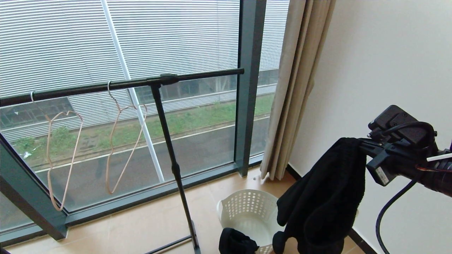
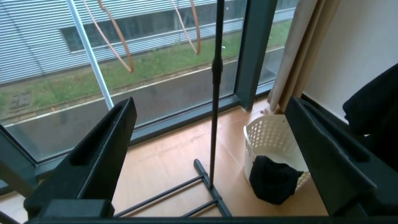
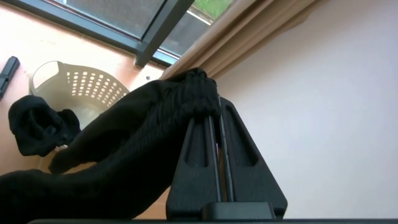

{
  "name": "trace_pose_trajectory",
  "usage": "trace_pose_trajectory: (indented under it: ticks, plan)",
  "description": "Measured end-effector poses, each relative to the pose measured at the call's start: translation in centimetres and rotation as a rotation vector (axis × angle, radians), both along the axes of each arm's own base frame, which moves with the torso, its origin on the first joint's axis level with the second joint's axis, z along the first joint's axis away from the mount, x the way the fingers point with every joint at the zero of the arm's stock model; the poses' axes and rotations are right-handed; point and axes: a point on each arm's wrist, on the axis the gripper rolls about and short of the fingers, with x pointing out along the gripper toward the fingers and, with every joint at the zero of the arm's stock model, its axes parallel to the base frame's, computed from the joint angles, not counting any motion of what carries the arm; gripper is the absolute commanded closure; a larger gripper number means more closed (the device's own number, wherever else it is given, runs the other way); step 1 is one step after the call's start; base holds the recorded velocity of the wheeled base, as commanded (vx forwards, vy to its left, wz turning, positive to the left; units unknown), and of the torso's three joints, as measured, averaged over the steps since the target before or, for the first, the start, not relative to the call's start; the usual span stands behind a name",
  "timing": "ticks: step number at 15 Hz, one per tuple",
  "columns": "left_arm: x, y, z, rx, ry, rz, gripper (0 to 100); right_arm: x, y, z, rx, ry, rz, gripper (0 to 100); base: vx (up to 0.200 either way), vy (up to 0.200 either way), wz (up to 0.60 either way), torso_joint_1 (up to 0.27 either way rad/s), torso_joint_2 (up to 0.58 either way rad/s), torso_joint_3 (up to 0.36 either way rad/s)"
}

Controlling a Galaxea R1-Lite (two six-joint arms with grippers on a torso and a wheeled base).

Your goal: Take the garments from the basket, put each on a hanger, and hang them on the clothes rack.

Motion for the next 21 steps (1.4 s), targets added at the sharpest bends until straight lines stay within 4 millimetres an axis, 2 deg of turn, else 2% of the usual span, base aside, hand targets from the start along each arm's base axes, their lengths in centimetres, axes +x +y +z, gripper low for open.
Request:
trace_pose_trajectory:
  ticks: [13,17,21]
  plan:
    - [0.00,0.00,0.00,0.000,0.000,0.000,0,-0.08,-0.02,-0.21,-0.006,0.006,0.002,100,0.000,0.000,0.00,0.165,-0.36,-0.190]
    - [0.00,0.00,0.00,-0.001,0.000,0.002,0,-0.09,0.02,-0.29,-0.006,-0.007,0.003,100,0.000,0.000,0.00,0.010,-0.01,-0.010]
    - [0.00,0.00,0.00,0.001,0.000,0.002,0,0.18,0.01,-0.39,-0.008,-0.004,-0.004,100,0.000,0.000,0.60,0.005,0.00,0.004]
